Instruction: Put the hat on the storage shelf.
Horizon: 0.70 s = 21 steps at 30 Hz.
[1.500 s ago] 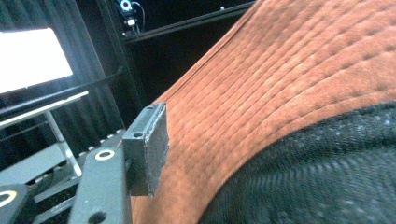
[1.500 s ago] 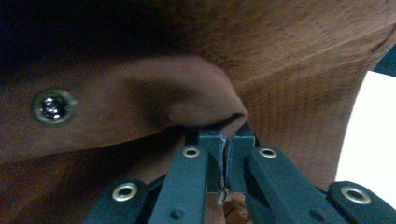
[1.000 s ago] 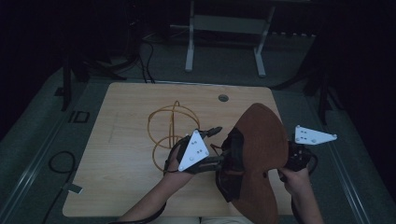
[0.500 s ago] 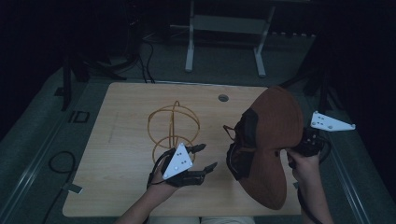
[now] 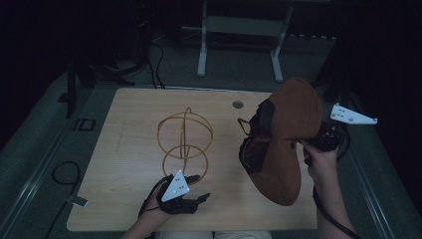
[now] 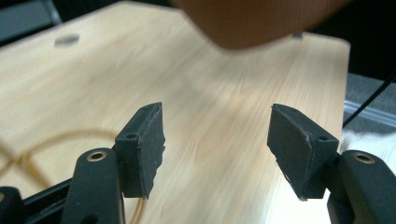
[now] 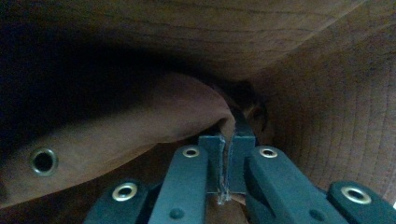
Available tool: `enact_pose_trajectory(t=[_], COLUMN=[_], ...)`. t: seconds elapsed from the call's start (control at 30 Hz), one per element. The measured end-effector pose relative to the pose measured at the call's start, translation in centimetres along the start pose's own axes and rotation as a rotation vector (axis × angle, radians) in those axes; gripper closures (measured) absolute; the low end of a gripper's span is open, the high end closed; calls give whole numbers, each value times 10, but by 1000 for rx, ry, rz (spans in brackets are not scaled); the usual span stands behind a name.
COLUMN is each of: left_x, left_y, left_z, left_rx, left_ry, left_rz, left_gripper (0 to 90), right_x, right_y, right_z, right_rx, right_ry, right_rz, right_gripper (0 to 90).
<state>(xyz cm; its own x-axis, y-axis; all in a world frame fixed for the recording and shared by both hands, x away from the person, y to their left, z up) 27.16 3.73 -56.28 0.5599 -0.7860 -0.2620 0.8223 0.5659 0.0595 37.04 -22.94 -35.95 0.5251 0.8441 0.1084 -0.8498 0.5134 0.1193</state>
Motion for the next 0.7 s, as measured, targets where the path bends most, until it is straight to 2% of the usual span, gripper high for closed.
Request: enact_pose_trajectory(t=[0.07,0.33,0.4,0.47,0.53,0.7], left_x=[-8,-54,-67,-80,-93,-120], left_y=[7,37,48,58,67,89], left_z=[-12,-47,-55,-60,-64,-73], left_rx=[-24,-123,-139,-173,-200,-231], left_ry=[14,14,37,43,40,19], left_rz=[31,181,269,341,386,528], left_gripper=[371,358,307,274,197,120], right_x=[4,25,31,36,42,58], right_y=[-2,-10,-11,-10,-9,-8], right_z=[4,19,20,19,17,16], right_rx=[1,-2,-5,-16,-17,-17], right_ry=[-7,-19,-13,-2,9,28], right_rz=[-4,-14,-22,-19,-20,-10], right_gripper=[878,877,877,877,877,877])
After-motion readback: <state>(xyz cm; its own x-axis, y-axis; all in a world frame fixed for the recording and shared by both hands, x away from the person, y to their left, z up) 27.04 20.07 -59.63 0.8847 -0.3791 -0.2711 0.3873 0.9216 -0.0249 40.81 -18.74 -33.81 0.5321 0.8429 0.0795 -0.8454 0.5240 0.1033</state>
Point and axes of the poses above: each handheld gripper's, and its own axes: x roughly forward along the jaws, z roughly out of its top, y roughly to its left, the point moved 8 cm from there along x, roughly forward along the jaws, and after that the axes turned 10 degrees about -y, right-handed, at the moved point
